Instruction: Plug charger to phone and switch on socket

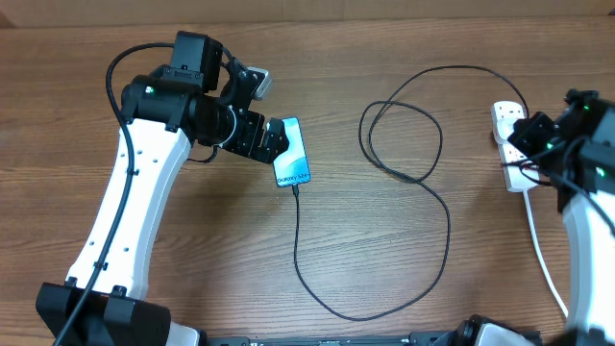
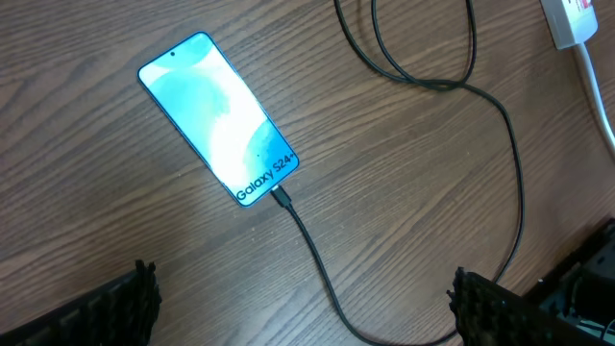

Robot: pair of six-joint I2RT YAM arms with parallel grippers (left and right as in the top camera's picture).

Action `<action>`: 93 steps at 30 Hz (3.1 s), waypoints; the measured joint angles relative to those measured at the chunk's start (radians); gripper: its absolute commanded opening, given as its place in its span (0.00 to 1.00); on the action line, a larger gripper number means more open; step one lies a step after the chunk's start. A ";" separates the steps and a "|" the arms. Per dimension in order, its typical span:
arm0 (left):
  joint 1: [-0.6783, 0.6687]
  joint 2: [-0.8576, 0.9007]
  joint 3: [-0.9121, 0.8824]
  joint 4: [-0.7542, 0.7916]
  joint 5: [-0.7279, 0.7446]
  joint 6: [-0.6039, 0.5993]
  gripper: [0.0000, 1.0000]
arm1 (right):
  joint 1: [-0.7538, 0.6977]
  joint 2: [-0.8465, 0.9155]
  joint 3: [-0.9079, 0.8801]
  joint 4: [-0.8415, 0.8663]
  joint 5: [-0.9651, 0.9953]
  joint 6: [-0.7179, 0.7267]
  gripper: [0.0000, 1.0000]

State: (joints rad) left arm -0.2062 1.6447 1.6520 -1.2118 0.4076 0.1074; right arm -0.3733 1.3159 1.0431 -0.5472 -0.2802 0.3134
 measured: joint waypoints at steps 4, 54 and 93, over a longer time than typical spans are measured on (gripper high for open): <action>0.000 0.000 0.000 0.000 0.000 0.000 1.00 | 0.000 -0.154 0.000 -0.092 -0.013 -0.012 0.04; 0.000 0.000 0.000 0.000 0.000 0.000 1.00 | 0.010 -0.492 -0.003 -0.927 -0.425 -0.830 1.00; 0.000 0.000 0.000 0.000 0.000 0.000 1.00 | 0.328 -1.056 -0.815 0.399 -0.252 -0.664 1.00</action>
State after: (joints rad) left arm -0.2062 1.6447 1.6520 -1.2118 0.4072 0.1070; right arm -0.0448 0.2604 0.2283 -0.1478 -0.5323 -0.3508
